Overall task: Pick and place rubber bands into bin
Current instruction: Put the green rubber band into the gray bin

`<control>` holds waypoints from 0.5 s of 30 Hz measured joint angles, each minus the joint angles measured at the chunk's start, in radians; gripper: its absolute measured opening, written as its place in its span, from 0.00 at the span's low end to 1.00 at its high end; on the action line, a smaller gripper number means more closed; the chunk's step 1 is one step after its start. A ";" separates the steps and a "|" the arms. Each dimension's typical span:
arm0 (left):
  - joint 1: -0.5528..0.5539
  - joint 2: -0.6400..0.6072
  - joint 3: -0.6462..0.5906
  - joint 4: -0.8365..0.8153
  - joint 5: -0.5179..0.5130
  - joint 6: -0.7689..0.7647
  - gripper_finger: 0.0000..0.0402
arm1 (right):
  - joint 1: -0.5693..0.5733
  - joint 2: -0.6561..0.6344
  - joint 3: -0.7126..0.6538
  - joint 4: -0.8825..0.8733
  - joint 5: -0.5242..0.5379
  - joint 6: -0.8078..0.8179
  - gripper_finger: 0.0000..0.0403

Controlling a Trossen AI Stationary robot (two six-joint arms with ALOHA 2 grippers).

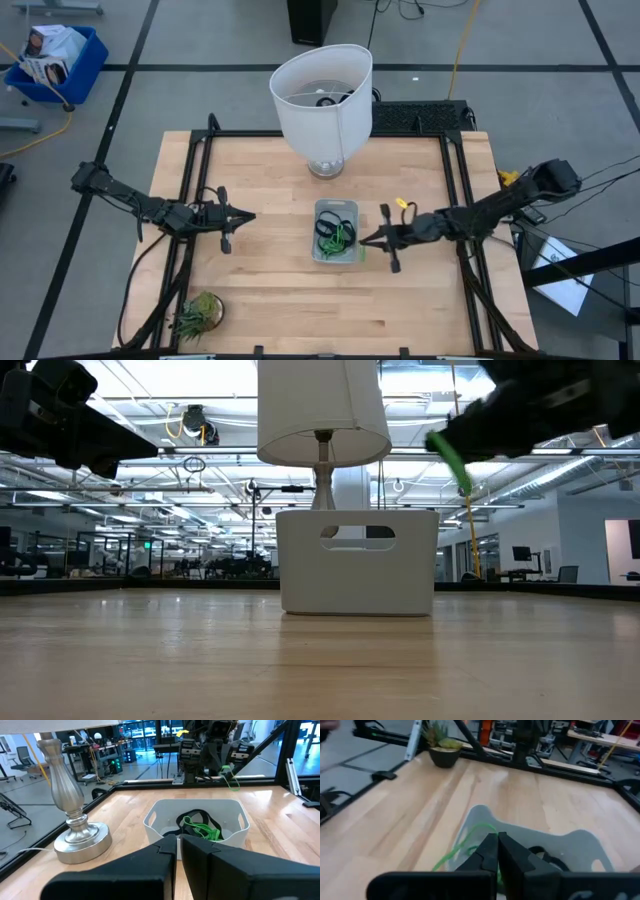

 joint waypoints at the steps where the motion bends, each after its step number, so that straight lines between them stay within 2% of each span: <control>1: 0.000 0.000 0.000 0.000 0.000 0.001 0.08 | -0.012 0.025 0.019 0.000 -0.001 -0.007 0.00; 6: 0.000 0.000 0.000 -0.001 0.000 0.005 0.08 | -0.078 0.116 0.096 -0.005 -0.053 -0.037 0.00; 15: 0.000 0.000 0.000 -0.007 0.000 0.005 0.08 | -0.155 0.230 0.150 -0.007 -0.082 -0.039 0.00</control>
